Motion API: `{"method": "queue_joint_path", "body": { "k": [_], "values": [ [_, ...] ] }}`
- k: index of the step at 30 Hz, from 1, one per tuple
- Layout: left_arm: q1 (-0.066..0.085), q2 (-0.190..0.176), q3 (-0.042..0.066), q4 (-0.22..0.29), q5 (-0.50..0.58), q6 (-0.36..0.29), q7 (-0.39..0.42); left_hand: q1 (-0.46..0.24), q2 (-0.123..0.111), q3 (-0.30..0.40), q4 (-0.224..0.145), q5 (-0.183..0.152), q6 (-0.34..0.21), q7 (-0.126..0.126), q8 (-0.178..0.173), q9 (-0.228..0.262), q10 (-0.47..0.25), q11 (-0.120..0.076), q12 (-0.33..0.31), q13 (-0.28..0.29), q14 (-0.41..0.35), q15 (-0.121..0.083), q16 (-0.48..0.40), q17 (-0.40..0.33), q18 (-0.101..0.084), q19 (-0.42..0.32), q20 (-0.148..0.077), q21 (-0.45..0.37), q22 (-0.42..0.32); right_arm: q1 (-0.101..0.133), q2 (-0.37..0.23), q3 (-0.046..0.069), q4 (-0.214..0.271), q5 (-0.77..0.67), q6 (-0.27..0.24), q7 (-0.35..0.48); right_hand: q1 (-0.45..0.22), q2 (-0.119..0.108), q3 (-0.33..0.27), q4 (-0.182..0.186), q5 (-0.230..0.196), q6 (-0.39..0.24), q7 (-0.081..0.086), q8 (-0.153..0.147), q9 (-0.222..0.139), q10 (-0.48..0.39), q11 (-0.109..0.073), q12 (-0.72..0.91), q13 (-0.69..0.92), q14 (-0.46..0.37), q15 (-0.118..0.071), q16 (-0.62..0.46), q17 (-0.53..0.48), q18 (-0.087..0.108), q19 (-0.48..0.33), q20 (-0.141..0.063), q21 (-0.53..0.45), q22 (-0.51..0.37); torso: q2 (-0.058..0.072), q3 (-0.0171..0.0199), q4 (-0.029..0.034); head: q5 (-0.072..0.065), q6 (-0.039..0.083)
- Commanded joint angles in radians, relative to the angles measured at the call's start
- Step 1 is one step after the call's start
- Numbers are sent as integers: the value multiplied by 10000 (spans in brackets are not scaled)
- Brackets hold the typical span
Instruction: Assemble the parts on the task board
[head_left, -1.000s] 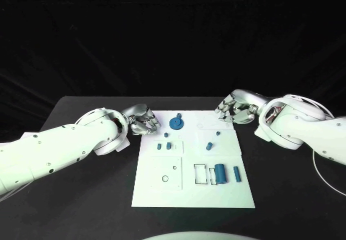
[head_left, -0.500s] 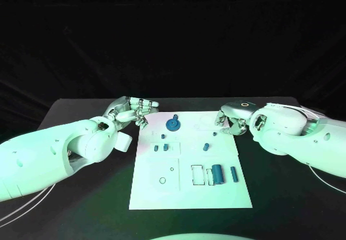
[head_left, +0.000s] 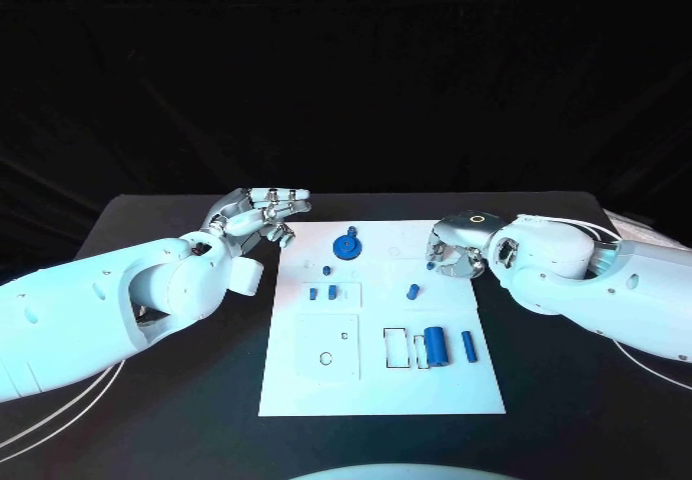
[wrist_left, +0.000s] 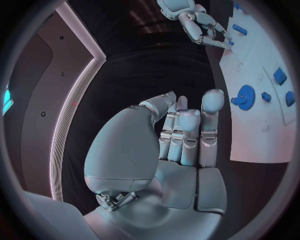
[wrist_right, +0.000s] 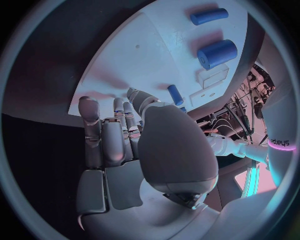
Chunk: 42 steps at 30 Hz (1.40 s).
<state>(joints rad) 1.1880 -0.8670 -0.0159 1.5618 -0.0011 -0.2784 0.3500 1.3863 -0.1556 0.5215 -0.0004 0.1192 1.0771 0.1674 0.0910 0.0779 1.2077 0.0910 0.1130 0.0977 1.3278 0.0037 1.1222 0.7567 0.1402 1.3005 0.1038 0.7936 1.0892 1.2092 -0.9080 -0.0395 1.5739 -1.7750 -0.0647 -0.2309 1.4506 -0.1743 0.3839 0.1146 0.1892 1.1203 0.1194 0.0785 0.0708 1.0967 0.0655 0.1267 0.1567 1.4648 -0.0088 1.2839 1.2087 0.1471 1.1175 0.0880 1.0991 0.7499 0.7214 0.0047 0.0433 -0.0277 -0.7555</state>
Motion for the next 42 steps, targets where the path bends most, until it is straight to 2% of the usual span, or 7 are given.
{"method": "queue_joint_path", "body": {
  "k": [1, 14, 22, 30, 35, 42],
  "values": [
    [-1, -4, 5, 39, 322, 32, 306, -72, 36, -77, 19, 38, 46, -11, 68, -15, 33, -16, 40, 15, -84, 11, -52, -21, 119, -81, 22, -46, -20, -37, 47, -3, 9, -231, 298, 84, 18, 51, 56, 7, -49, 40, -59, -58, -2, 52, -37, -48, -64, 388, -35, -67, -35, 82, -1, -28, -38, 30, -7, 5, -5, 12, -10],
    [-1, -22, 5, 33, 353, 45, 292, -74, 39, -91, 17, 37, 48, -11, 71, -16, 32, -16, 47, 17, -90, 11, -58, -33, 122, -89, 21, -70, -35, -68, 191, -4, -25, -73, 302, 200, 50, 182, 194, -45, -94, 192, -32, -44, 19, 309, -10, -39, -317, 402, -16, -54, -6, 60, 92, -25, 36, 142, -9, 5, 1, 16, -23],
    [-1, -35, 4, 47, 354, 52, 267, -75, 43, -119, 11, 35, 48, -14, 76, -19, 31, -18, 62, 22, -102, 9, -69, -59, 125, -97, 20, -99, -53, -109, 297, -4, -154, -37, 435, 209, 228, 433, 470, -254, -411, 580, -33, 81, 98, 839, -44, 58, -510, 457, -38, 99, 178, 10, 281, -44, 259, 471, -2, 8, 7, 16, -48],
    [-1, -47, 4, 78, 355, 73, 240, -74, 43, -131, 6, 34, 44, -14, 75, -21, 25, -18, 66, 23, -108, 9, -74, -71, 127, -101, 19, -114, -62, -176, 415, -4, -324, -166, 470, 164, 314, 542, 642, -501, -655, 784, -19, 124, 161, 1170, -61, 44, -621, 486, -60, 216, 310, -27, 396, -68, 443, 717, -3, 6, 5, 2, -82],
    [-1, -55, 4, 83, 355, 86, 223, -70, 46, -137, 2, 35, 42, -14, 76, -22, 23, -19, 69, 24, -113, 8, -80, -83, 128, -104, 18, -124, -68, -217, 432, -4, -322, -228, 248, 162, 317, 568, 678, -560, -696, 830, -22, 131, 178, 1247, -73, 32, -647, 494, -72, 253, 351, -41, 441, -74, 509, 809, -12, 6, -4, -5, -101],
    [-1, -57, 4, 78, 395, 125, 199, -81, 50, -171, 1, 26, 39, -12, 79, -26, 18, -17, 83, 28, -125, 8, -89, -106, 130, -112, 18, -154, -88, -233, 311, 0, -99, -3, -514, 236, 197, 531, 654, -559, -735, 853, -11, 121, 192, 1284, -62, -13, -690, 493, -73, 256, 348, -56, 475, -68, 563, 883, -16, 8, 10, -25, -94]
  ]
}}
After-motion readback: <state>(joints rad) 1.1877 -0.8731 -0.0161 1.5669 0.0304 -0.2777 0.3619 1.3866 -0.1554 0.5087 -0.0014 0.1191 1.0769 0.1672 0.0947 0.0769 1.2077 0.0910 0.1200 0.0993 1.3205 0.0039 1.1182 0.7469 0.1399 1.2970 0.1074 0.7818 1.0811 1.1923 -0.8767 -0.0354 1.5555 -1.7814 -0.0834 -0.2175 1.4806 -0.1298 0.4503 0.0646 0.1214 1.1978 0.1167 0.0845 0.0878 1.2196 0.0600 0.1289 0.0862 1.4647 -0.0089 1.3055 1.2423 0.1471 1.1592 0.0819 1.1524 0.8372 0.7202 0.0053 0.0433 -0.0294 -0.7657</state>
